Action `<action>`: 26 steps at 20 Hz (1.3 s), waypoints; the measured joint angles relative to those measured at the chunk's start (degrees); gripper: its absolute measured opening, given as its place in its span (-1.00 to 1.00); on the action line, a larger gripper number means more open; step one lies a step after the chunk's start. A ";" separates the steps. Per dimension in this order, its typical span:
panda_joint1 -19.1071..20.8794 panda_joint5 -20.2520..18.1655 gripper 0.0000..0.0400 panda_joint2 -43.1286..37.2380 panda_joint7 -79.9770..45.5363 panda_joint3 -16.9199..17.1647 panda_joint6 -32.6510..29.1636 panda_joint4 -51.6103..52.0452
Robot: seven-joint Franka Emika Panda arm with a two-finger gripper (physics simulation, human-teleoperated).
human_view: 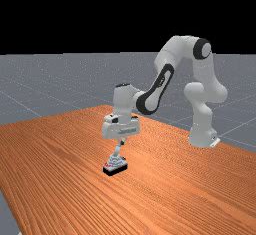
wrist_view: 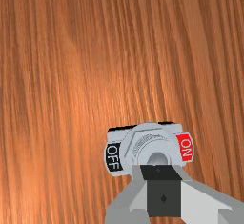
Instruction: Turn on the trigger
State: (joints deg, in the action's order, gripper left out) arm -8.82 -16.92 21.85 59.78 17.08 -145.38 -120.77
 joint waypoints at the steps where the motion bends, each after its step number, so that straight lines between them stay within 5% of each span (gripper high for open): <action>1: 0.39 -0.80 -1.00 0.76 0.55 -0.50 -0.86 0.95; 3: 0.59 -0.15 -1.00 2.49 -0.31 -0.27 4.55 4.65; 5: -1.92 4.04 -1.00 0.70 -3.82 2.02 2.12 1.22; 6: -0.90 3.10 -1.00 0.44 -2.61 1.34 7.34 1.98; 12: -2.24 5.04 -1.00 -5.04 -3.38 2.56 -0.04 -7.83; 15: -1.29 3.37 -1.00 -2.60 -2.04 1.69 2.28 -5.78; 20: 0.09 -0.64 -1.00 -1.04 1.14 -0.44 -5.46 -7.66; 26: -0.16 -0.35 -1.00 1.71 0.08 -0.70 -2.48 -2.13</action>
State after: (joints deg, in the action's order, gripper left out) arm -8.98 -17.27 23.56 59.86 16.37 -147.86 -122.91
